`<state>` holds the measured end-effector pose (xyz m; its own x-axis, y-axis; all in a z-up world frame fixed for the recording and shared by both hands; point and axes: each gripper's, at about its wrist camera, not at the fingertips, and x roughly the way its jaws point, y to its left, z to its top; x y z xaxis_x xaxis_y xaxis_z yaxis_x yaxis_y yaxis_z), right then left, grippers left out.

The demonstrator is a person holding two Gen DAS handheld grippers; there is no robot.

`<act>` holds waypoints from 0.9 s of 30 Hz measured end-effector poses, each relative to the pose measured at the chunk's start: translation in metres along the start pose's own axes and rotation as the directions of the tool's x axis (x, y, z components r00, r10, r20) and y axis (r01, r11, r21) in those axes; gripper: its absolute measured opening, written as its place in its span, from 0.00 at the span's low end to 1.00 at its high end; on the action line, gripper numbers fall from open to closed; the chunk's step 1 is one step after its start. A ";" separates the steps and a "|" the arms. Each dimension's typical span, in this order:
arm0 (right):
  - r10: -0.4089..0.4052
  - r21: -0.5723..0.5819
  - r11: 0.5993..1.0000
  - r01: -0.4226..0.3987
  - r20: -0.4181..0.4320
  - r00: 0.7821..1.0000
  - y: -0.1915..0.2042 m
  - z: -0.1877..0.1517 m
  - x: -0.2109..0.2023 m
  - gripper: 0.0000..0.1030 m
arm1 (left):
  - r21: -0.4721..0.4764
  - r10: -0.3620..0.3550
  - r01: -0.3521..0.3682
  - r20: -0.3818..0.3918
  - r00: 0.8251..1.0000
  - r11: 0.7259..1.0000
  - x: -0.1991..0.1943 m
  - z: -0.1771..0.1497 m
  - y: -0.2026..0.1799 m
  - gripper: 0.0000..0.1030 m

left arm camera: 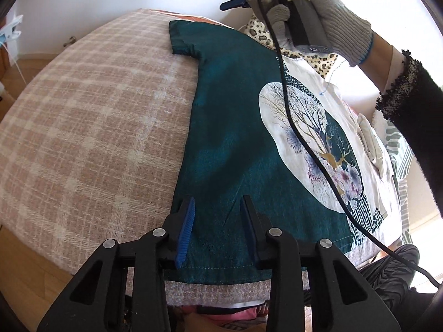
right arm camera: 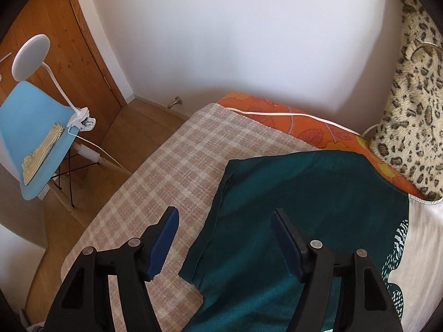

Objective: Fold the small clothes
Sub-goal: 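Lower the left tool to the green hem while the right tool grips the green shoulder, then close the left tool on the green hem while the right tool holds the shoulder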

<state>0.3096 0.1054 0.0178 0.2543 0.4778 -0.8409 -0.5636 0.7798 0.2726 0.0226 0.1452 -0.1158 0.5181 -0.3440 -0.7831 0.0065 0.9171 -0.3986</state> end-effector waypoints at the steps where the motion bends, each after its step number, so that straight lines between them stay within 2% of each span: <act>1: 0.003 0.003 1.000 -0.003 -0.013 1.000 0.002 0.003 0.010 0.69 | -0.007 -0.006 0.006 -0.002 1.000 1.000 0.000 0.000 0.002 0.30; 11: -0.082 -0.060 0.995 0.075 -0.118 0.990 0.026 0.014 0.097 0.58 | -0.026 -0.051 0.051 0.001 0.999 0.998 -0.001 -0.001 0.011 0.20; 14: -0.113 -0.072 0.992 0.104 -0.129 0.985 0.027 0.014 0.109 0.57 | -0.041 -0.071 0.071 -0.003 0.997 0.997 0.000 -0.002 0.014 0.15; 20: -0.170 -0.112 0.981 0.156 -0.129 0.977 0.029 0.012 0.119 0.49 | -0.030 -0.086 0.085 -0.010 0.996 0.996 0.003 -0.003 0.010 0.07; 22: -0.189 -0.114 0.978 0.175 -0.121 0.975 0.028 0.013 0.120 0.40 | -0.027 -0.059 0.059 0.003 0.998 0.998 0.001 -0.003 0.009 0.07; 25: -0.186 -0.101 0.979 0.174 -0.119 0.975 0.024 0.015 0.119 0.34 | 0.023 0.056 -0.057 0.073 0.996 0.998 -0.011 -0.001 0.004 0.07; 27: -0.196 -0.102 0.977 0.185 -0.112 0.974 0.022 0.015 0.118 0.29 | 0.022 0.052 -0.053 0.070 0.996 0.998 -0.013 0.000 0.006 0.10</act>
<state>0.3390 0.1855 -0.0686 0.2701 0.2672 -0.9250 -0.5841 0.8092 0.0632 0.0159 0.1552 -0.1079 0.5767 -0.2811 -0.7671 -0.0025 0.9383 -0.3457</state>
